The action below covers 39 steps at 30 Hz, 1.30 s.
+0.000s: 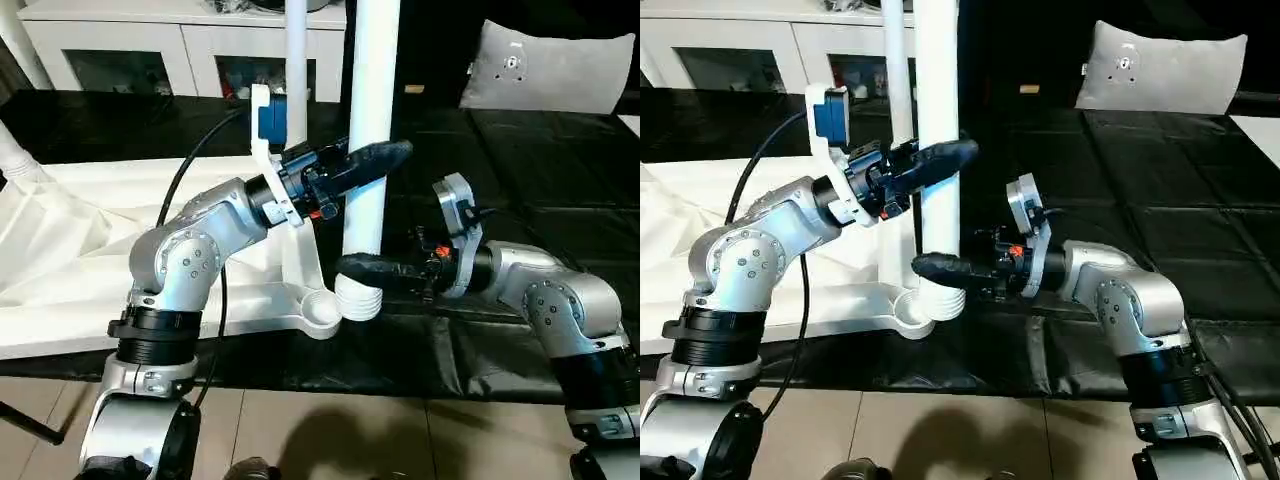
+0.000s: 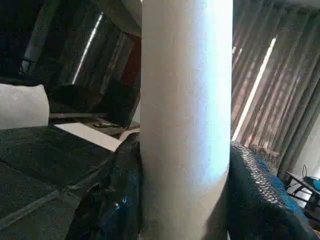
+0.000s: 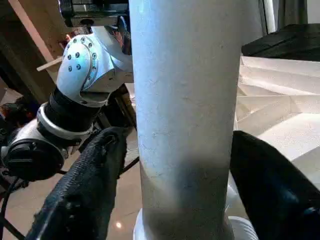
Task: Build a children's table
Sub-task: Pick table leg
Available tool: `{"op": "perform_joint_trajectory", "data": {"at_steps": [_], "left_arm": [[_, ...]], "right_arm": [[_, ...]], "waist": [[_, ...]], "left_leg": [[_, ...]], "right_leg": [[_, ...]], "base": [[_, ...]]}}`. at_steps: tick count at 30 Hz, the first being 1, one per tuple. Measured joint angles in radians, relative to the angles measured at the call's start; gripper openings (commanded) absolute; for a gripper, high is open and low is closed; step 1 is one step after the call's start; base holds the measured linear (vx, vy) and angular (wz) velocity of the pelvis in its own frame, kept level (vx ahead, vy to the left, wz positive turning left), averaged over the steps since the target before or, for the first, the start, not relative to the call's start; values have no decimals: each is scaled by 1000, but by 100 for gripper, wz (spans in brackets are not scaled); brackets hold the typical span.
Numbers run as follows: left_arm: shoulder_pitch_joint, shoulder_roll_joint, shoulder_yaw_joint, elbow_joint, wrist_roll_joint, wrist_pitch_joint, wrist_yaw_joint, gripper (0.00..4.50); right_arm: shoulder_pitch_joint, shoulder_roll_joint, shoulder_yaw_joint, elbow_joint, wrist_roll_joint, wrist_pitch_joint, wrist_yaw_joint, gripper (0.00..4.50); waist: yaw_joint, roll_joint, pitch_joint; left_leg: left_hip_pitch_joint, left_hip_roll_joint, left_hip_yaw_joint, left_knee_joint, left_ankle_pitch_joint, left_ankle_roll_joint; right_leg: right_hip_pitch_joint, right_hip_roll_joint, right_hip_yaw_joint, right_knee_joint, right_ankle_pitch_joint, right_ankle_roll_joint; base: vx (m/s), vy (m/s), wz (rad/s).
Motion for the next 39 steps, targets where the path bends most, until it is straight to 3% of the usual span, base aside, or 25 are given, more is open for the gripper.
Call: {"op": "perform_joint_trajectory", "data": {"at_steps": [13, 17, 19, 21, 30, 32, 35, 39], "left_arm": [[18, 2, -10, 0, 30, -16, 9, 183], [19, 4, -8, 0, 38, -18, 22, 183], [19, 2, -6, 0, 42, -24, 35, 253], [20, -7, -8, 0, 62, -42, 61, 255], [78, -37, -47, -13, 242, -196, 216, 313], [99, -52, -97, -22, 368, -299, 312, 313], [123, -104, -138, -7, 500, -400, 450, 276], [129, -168, -128, -2, 526, -436, 557, 236]], "right_arm": [[0, 26, 20, 13, -40, -8, -48, 204], [1, 46, 20, 16, -45, -14, -67, 194], [2, 67, 19, 22, -53, -30, -83, 191], [2, 88, 19, 31, -71, -52, -124, 190], [2, 198, 8, 65, -204, -197, -374, 189], [1, 246, 2, 98, -249, -247, -460, 189], [2, 302, 3, 115, -275, -277, -536, 189], [5, 336, 21, 115, -297, -301, -576, 189]], "waist": [[5, 0, 0], [7, 0, 0], [7, 0, 0], [7, 0, 0], [5, 0, 0], [4, 0, 0], [1, 0, 0], [-6, 0, 0]], "left_leg": [[0, 0, 0, 0, 0, 0], [0, 0, 0, 0, 0, 0], [0, 0, 0, 0, 0, 0], [0, 0, 0, 0, 0, -1], [0, 0, 0, 0, 0, -2], [0, 0, 0, -1, 0, -3], [-1, 0, 0, -1, 0, -4], [-1, 1, 0, -1, 1, -4]], "right_leg": [[0, 0, 0, 0, 0, 0], [0, 0, 0, 0, 0, 0], [0, 0, 0, 0, 0, 0], [0, 0, 0, 0, 0, 0], [0, 0, 0, 0, 1, 1], [0, 0, 0, 0, 1, 1], [0, 0, 0, 0, 1, 2], [0, 0, 0, 0, 2, 2]], "base": [[0, 0, 0], [0, 0, 0], [0, 0, 0], [0, 0, 0], [0, 0, 0], [0, 0, 0], [0, 0, 0], [0, 0, 0]]}}
